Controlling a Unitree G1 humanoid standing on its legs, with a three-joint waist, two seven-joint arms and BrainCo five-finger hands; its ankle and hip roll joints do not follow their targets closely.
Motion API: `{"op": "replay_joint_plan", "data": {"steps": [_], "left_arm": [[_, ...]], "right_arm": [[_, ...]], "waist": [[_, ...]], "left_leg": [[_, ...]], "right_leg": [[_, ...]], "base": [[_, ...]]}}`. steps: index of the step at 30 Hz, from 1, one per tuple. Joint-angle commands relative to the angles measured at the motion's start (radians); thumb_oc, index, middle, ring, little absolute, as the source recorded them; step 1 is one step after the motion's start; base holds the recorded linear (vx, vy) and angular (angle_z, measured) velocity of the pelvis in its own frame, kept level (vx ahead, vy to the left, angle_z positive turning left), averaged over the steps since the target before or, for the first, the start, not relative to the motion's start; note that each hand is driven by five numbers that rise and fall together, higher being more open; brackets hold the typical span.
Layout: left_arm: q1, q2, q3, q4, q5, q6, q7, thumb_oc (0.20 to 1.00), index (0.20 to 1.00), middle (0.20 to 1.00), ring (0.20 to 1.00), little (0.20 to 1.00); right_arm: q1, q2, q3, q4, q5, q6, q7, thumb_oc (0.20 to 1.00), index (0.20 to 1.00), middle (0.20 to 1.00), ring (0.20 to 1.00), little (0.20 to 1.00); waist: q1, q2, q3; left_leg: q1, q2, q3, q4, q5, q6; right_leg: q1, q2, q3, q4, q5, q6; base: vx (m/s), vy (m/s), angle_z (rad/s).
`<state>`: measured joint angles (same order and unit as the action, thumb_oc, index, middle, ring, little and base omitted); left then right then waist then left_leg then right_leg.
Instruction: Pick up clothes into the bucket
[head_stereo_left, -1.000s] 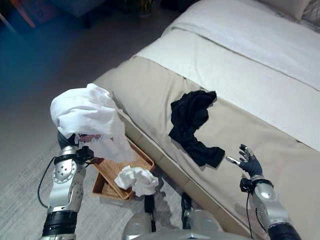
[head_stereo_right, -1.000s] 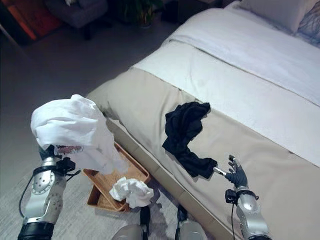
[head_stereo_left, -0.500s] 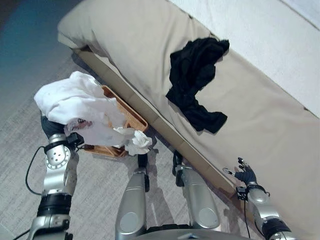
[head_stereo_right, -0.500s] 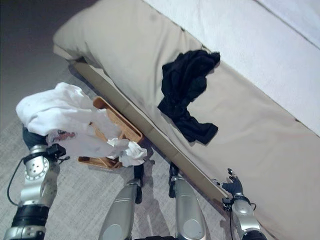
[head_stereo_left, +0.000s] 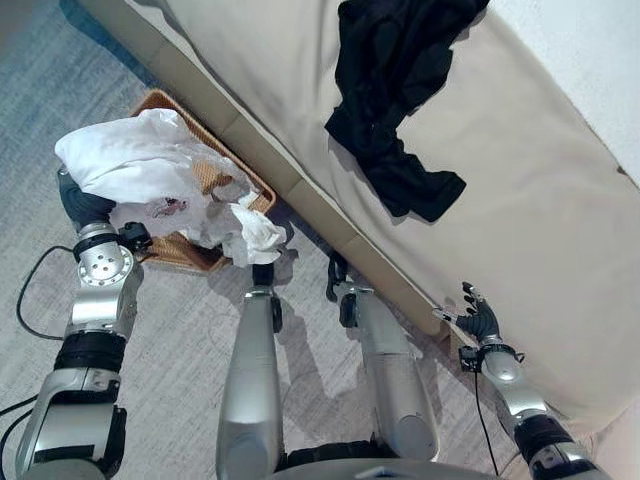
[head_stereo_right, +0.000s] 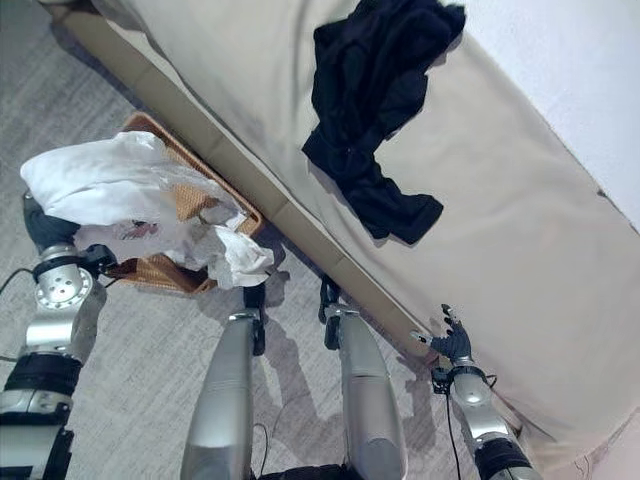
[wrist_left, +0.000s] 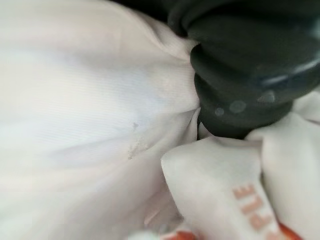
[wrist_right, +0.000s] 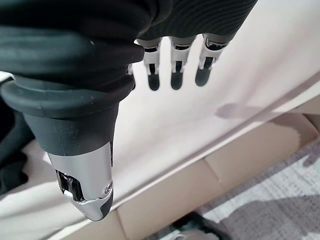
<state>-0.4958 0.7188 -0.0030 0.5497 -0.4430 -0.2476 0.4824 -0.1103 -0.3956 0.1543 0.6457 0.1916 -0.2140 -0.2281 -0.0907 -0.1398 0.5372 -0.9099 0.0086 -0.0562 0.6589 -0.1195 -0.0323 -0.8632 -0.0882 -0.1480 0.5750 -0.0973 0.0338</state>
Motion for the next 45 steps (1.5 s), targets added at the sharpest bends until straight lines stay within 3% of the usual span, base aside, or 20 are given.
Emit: {"op": "replay_joint_plan", "data": {"steps": [1,5,6,7,8,25,31,35,36,38,39,40,41,43,44,45], "left_arm": [[-0.088,0.072,-0.026,0.036,0.046,-0.024,0.031,0.2,0.2,0.2,0.2,0.2],[-0.127,0.075,-0.051,0.099,0.051,0.004,0.033,0.206,0.206,0.206,0.206,0.206],[-0.129,0.075,-0.053,0.1,0.05,0.004,0.033,0.272,0.272,0.272,0.272,0.272],[-0.138,0.076,-0.058,0.111,0.051,0.006,0.033,0.956,0.956,0.956,0.956,0.956],[-0.139,0.077,-0.057,0.121,0.054,0.013,0.029,1.0,1.0,1.0,1.0,1.0],[-0.086,0.008,-0.002,0.17,0.063,0.076,0.049,1.0,1.0,1.0,1.0,1.0],[0.039,-0.069,0.074,0.149,0.082,0.083,0.078,1.0,1.0,1.0,1.0,1.0],[0.148,-0.158,0.082,0.059,0.16,0.054,0.107,1.0,1.0,1.0,1.0,1.0],[0.193,-0.211,0.07,0.012,0.16,0.005,0.103,1.0,1.0,1.0,1.0,1.0],[0.219,-0.247,0.042,0.003,0.189,-0.019,0.091,1.0,1.0,1.0,1.0,1.0],[0.233,-0.26,0.022,-0.001,0.207,-0.024,0.08,1.0,1.0,1.0,1.0,1.0],[0.244,-0.275,-0.008,-0.002,0.232,-0.034,0.057,1.0,1.0,1.0,1.0,1.0],[0.249,-0.277,-0.01,-0.001,0.232,-0.034,0.057,1.0,1.0,1.0,1.0,1.0],[0.268,-0.343,-0.068,0.034,0.232,-0.036,0.013,1.0,1.0,1.0,1.0,1.0],[0.268,-0.343,-0.069,0.035,0.232,-0.037,0.013,1.0,1.0,1.0,1.0,1.0],[0.278,-0.371,-0.14,0.062,0.289,-0.029,-0.014,1.0,1.0,1.0,1.0,1.0]], "right_arm": [[0.034,-0.021,0.026,-0.053,0.047,-0.046,-0.039,1.0,1.0,1.0,1.0,1.0],[0.028,-0.026,0.031,-0.056,0.056,-0.048,-0.055,1.0,1.0,1.0,1.0,1.0],[0.027,-0.026,0.031,-0.055,0.056,-0.049,-0.055,1.0,1.0,1.0,1.0,1.0],[0.026,-0.03,0.032,-0.064,0.057,-0.05,-0.058,1.0,1.0,1.0,1.0,1.0],[0.028,-0.032,0.03,-0.067,0.057,-0.05,-0.06,1.0,1.0,1.0,1.0,1.0],[-0.017,-0.035,0.041,-0.079,0.062,-0.033,-0.062,1.0,1.0,1.0,1.0,1.0],[-0.018,-0.017,0.011,-0.128,0.085,-0.03,-0.076,1.0,1.0,1.0,1.0,1.0],[-0.036,-0.009,-0.056,-0.262,0.145,-0.086,-0.098,1.0,1.0,1.0,1.0,1.0],[-0.049,-0.007,-0.083,-0.327,0.166,-0.123,-0.11,1.0,1.0,1.0,1.0,1.0],[-0.069,-0.012,-0.104,-0.386,0.16,-0.159,-0.121,1.0,1.0,1.0,1.0,1.0],[-0.074,-0.015,-0.117,-0.41,0.153,-0.169,-0.127,1.0,1.0,1.0,1.0,1.0],[-0.089,-0.022,-0.136,-0.448,0.13,-0.18,-0.142,1.0,1.0,1.0,1.0,1.0],[-0.082,-0.023,-0.134,-0.449,0.129,-0.179,-0.142,1.0,1.0,1.0,1.0,1.0],[-0.115,-0.028,-0.148,-0.487,0.074,-0.183,-0.174,1.0,1.0,1.0,1.0,1.0],[-0.113,-0.028,-0.148,-0.488,0.074,-0.183,-0.174,1.0,1.0,1.0,1.0,1.0],[-0.14,-0.041,-0.159,-0.511,0.021,-0.182,-0.205,1.0,1.0,1.0,1.0,1.0]], "waist": [[-0.017,-0.031,-0.017],[-0.029,-0.037,-0.017],[-0.029,-0.037,-0.017],[-0.031,-0.037,-0.017],[-0.032,-0.038,-0.017],[-0.029,-0.017,-0.017],[-0.014,0.004,-0.017],[0.004,0.028,-0.017],[0.015,0.044,-0.017],[0.026,0.06,-0.017],[0.031,0.068,-0.017],[0.038,0.077,-0.017],[0.039,0.078,-0.017],[0.05,0.099,-0.017],[0.05,0.099,-0.017],[0.06,0.11,-0.017]], "left_leg": [[-0.033,-0.034,-0.044,0.036,-0.051,0.029],[-0.078,-0.031,-0.044,0.046,-0.05,0.03],[-0.079,-0.031,-0.044,0.046,-0.05,0.029],[-0.082,-0.029,-0.041,0.042,-0.049,0.029],[-0.087,-0.03,-0.04,0.044,-0.049,0.03],[-0.073,-0.036,-0.038,-0.007,-0.031,0.033],[-0.016,-0.032,-0.037,-0.096,0.006,0.023],[0.052,-0.033,-0.032,-0.179,0.037,0.017],[0.096,-0.037,-0.032,-0.231,0.055,0.013],[0.144,-0.038,-0.035,-0.284,0.075,0.009],[0.167,-0.038,-0.036,-0.311,0.085,0.007],[0.174,-0.041,-0.033,-0.349,0.132,0.008],[0.201,-0.038,-0.039,-0.349,0.102,0.004],[0.244,-0.043,-0.045,-0.418,0.157,0.003],[0.246,-0.043,-0.046,-0.42,0.158,0.003],[0.285,-0.047,-0.059,-0.451,0.17,0.004]], "right_leg": [[-0.002,-0.09,-0.007,-0.026,0.026,0.083],[-0.049,-0.089,-0.006,-0.028,0.035,0.085],[-0.05,-0.089,-0.006,-0.027,0.036,0.085],[-0.057,-0.089,-0.006,-0.029,0.036,0.085],[-0.063,-0.087,-0.006,-0.029,0.037,0.085],[-0.063,-0.086,0.001,-0.056,0.038,0.076],[-0.02,-0.091,-0.007,-0.107,0.051,0.076],[0.025,-0.095,-0.011,-0.139,0.055,0.077],[0.054,-0.095,-0.011,-0.153,0.055,0.078],[0.089,-0.098,-0.015,-0.168,0.053,0.079],[0.106,-0.099,-0.02,-0.176,0.052,0.079],[0.108,-0.104,-0.035,-0.194,0.082,0.071],[0.131,-0.1,-0.027,-0.186,0.051,0.08],[0.16,-0.109,-0.048,-0.206,0.078,0.072],[0.162,-0.109,-0.049,-0.208,0.079,0.072],[0.19,-0.114,-0.057,-0.2,0.069,0.072]], "base": [[0.0,0.0,0.0],[0.0,0.0,0.0],[0.0,0.0,0.0],[0.0,0.014,-0.04],[0.0,0.023,-0.04],[0.0,-0.003,0.0],[0.0,-0.028,-0.01],[0.01,-0.034,0.02],[0.02,-0.038,0.02],[0.03,-0.053,0.1],[-0.04,-0.058,0.14],[0.02,-0.047,0.11],[0.03,-0.06,0.17],[-0.01,-0.053,0.17],[-0.04,-0.07,0.23],[0.03,-0.059,0.21]]}}
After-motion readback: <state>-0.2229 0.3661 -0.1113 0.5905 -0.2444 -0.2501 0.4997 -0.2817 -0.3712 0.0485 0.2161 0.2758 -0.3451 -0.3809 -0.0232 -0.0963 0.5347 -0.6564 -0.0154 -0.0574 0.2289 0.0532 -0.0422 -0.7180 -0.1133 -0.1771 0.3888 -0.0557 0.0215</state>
